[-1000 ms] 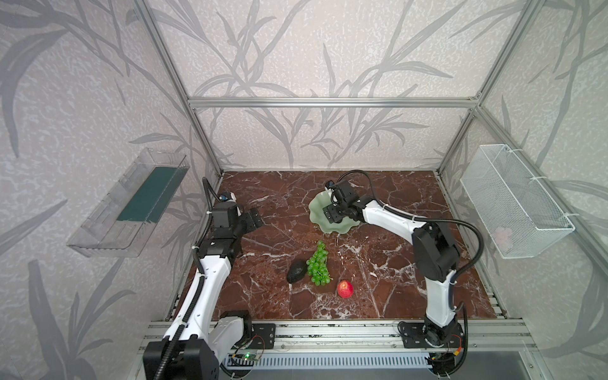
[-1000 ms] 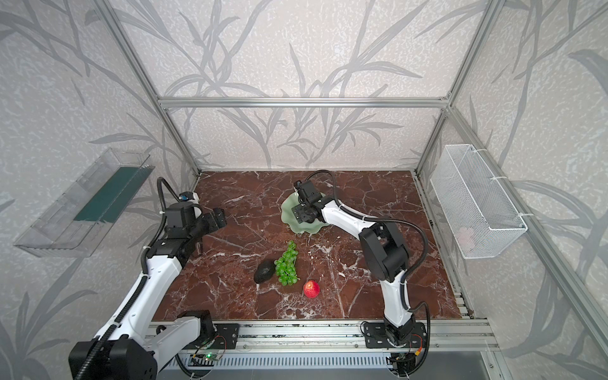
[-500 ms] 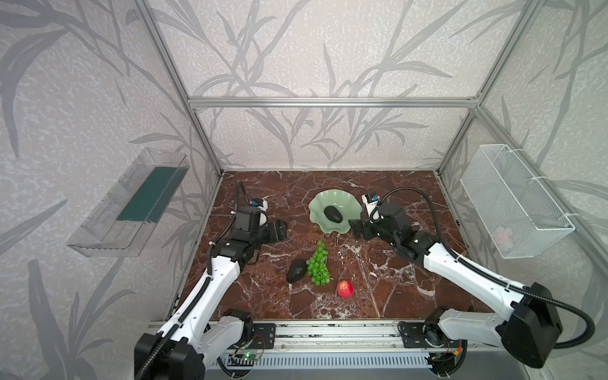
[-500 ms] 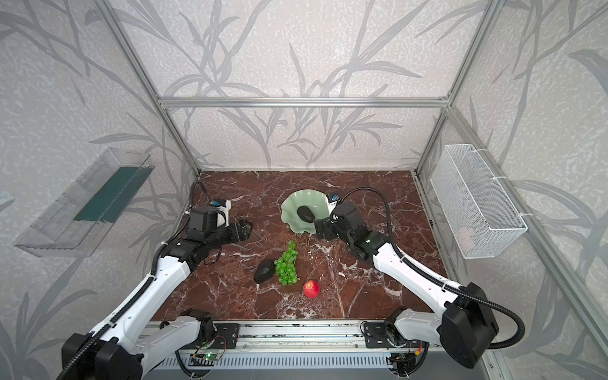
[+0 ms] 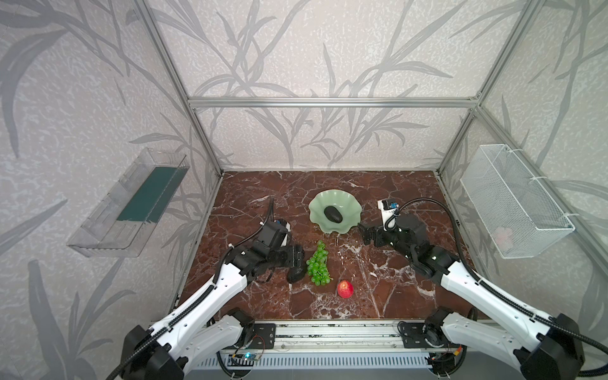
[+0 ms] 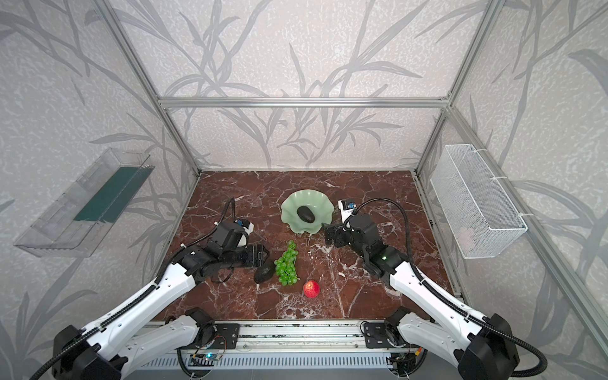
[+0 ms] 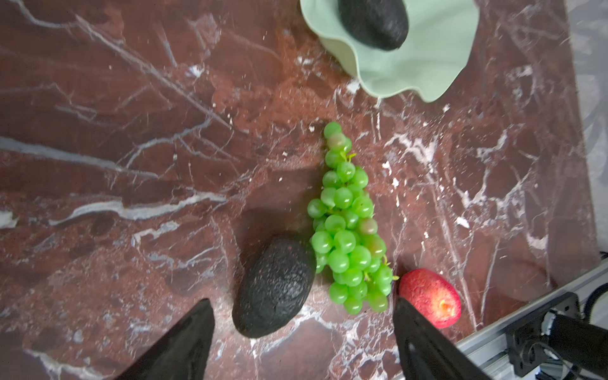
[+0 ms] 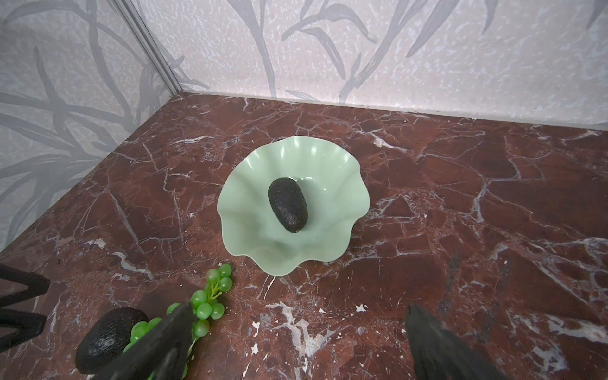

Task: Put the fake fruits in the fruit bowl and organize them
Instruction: 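Grasp the other avocado with the left gripper while the right arm withdraws, then carry the avocado with the left gripper into the bowl beside the first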

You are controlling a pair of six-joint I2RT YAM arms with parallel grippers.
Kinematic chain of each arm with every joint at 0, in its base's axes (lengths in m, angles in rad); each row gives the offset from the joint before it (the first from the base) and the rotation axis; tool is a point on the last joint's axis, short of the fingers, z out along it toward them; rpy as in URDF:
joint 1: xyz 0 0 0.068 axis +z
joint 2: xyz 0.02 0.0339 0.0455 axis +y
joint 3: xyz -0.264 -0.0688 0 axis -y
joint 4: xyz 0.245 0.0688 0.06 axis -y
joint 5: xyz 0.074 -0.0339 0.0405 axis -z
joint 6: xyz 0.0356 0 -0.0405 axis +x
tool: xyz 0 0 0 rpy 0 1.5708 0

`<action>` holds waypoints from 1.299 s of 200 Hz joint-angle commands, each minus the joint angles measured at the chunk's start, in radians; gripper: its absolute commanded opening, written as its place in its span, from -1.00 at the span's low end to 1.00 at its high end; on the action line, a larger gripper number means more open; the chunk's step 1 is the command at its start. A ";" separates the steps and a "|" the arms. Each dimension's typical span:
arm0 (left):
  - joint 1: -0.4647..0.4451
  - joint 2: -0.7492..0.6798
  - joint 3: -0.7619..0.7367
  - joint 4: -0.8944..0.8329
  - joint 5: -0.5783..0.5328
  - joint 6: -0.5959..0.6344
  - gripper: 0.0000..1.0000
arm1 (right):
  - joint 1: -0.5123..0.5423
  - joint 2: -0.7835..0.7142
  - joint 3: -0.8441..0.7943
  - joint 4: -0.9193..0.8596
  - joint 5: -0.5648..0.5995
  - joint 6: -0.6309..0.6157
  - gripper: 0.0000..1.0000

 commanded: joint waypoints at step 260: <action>-0.121 0.255 0.106 -0.181 -0.199 -0.001 0.02 | -0.034 -0.017 -0.047 0.059 -0.075 0.060 0.99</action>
